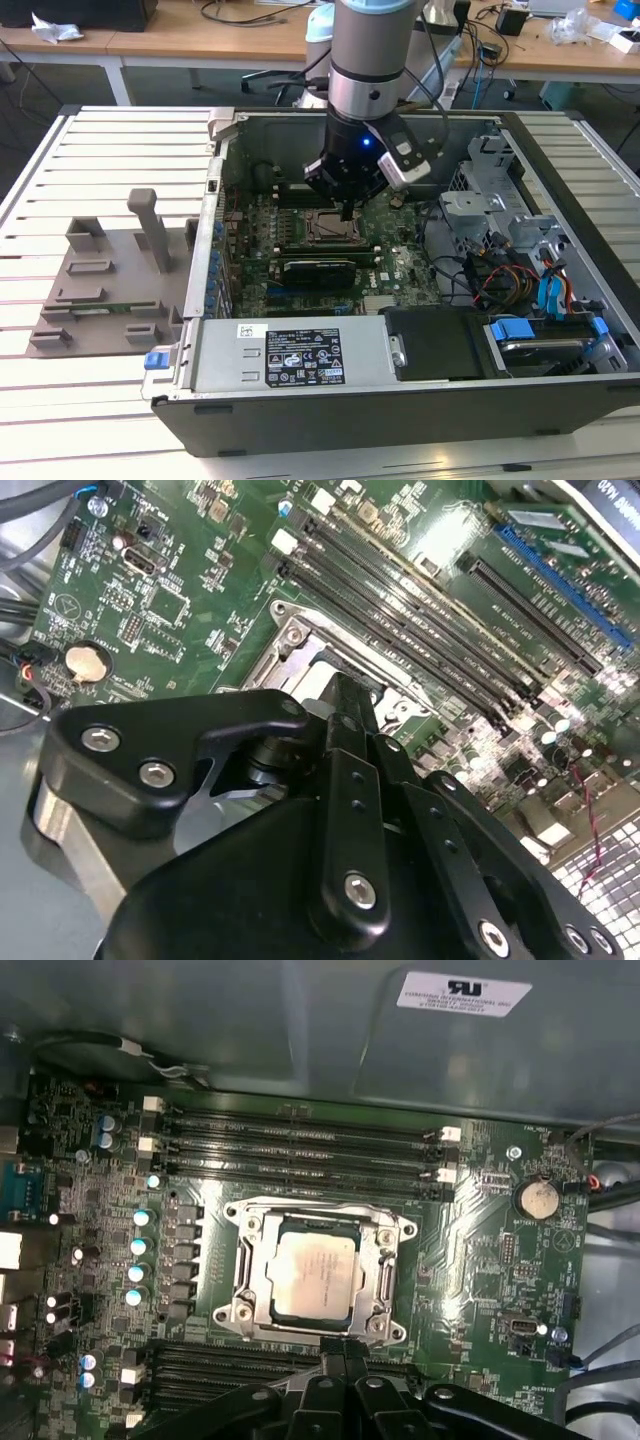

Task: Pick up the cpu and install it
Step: 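Install the second cpu locking lever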

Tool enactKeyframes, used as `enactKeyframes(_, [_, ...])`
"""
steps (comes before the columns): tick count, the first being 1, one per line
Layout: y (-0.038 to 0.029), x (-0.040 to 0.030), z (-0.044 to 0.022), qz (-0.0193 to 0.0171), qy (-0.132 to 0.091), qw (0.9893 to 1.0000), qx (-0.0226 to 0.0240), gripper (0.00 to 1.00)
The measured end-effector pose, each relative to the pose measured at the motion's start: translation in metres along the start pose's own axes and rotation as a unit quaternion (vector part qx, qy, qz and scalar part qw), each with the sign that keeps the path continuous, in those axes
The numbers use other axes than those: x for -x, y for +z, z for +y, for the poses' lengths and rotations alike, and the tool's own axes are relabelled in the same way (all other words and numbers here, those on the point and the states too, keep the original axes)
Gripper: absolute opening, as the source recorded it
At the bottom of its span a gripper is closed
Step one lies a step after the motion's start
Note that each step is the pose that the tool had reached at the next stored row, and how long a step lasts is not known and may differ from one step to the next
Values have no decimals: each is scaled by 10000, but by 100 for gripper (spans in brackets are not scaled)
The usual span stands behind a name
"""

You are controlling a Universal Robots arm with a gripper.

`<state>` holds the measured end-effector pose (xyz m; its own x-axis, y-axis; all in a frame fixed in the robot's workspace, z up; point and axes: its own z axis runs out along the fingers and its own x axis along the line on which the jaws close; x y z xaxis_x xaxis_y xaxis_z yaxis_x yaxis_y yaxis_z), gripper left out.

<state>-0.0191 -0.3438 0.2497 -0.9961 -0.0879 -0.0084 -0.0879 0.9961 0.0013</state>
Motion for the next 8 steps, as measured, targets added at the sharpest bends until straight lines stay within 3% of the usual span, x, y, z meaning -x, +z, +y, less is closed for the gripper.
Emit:
enactKeyframes(5, [22,-19,-81,0,0,10000,3,11])
enactKeyframes(6, [33,-28,-105,-1,0,10000,13,11])
enactKeyframes(8, [46,-54,-138,-7,0,10000,75,11])
